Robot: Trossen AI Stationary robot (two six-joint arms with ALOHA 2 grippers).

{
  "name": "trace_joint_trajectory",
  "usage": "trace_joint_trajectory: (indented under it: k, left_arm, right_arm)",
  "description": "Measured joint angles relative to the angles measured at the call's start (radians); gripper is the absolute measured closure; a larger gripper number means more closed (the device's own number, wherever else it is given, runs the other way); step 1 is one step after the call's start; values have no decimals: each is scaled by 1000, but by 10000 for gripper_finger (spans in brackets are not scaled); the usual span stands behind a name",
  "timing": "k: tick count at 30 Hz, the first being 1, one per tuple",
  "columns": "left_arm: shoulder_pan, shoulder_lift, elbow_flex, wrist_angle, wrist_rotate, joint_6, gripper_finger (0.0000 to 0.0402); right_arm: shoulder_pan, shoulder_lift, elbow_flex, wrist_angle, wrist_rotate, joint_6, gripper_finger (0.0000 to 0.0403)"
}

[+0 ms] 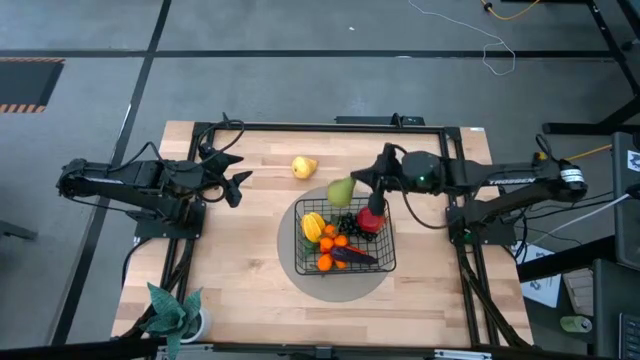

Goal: Build produce basket
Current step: Put the green pear into the wire basket, then put the yellow pear into the wire basket

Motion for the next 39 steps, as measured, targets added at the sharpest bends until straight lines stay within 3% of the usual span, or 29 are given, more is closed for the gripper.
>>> trace_joint_trajectory:
  k: [13, 20, 25, 30, 39]
  left_arm:
    - [0, 0, 0, 0, 0, -2, 184]
    - [0, 0, 0, 0, 0, -2, 184]
    - [0, 0, 0, 0, 0, -2, 184]
    - [0, 0, 0, 0, 0, -1, 184]
    - [0, 0, 0, 0, 0, 0, 184]
  right_arm:
    - [22, 0, 0, 17, -258, 4, 401]
    - [22, 0, 0, 17, -340, 4, 347]
    - [22, 0, 0, 6, -343, 5, 302]
    - [20, 0, 0, 7, -338, -8, 287]
    - [19, 0, 0, 60, -67, -156, 286]
